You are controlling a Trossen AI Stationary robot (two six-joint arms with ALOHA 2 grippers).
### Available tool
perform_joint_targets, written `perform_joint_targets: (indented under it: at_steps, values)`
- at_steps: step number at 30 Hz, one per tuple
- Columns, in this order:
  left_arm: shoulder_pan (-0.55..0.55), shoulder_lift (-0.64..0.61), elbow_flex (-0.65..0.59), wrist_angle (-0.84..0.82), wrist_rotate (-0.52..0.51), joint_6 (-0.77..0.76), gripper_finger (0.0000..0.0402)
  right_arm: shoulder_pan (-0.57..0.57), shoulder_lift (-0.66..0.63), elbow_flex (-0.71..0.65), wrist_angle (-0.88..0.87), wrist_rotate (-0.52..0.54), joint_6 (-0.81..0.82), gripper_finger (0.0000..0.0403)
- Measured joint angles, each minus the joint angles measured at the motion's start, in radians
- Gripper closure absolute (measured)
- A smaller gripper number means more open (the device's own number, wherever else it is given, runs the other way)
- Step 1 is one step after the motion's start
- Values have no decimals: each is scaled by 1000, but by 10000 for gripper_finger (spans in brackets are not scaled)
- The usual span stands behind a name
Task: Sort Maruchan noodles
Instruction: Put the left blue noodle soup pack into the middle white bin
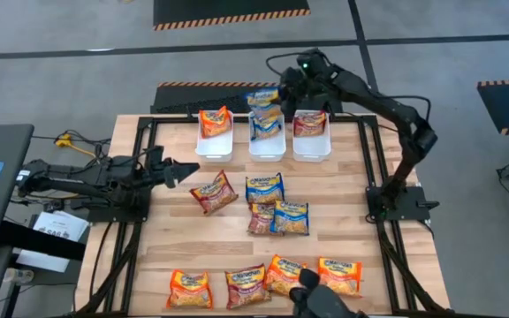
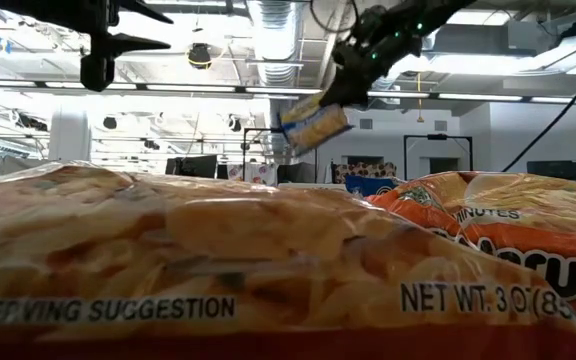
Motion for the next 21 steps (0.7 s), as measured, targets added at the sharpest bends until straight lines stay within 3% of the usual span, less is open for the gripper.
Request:
perform_joint_targets:
  at_steps: [5,21]
  values:
    - [23,0,0,0,-2,1,274,7,31,-51,-1,-12,-43,290]
    - [97,0,0,-11,-1,2,274,29,35,-247,233,-12,-40,290]
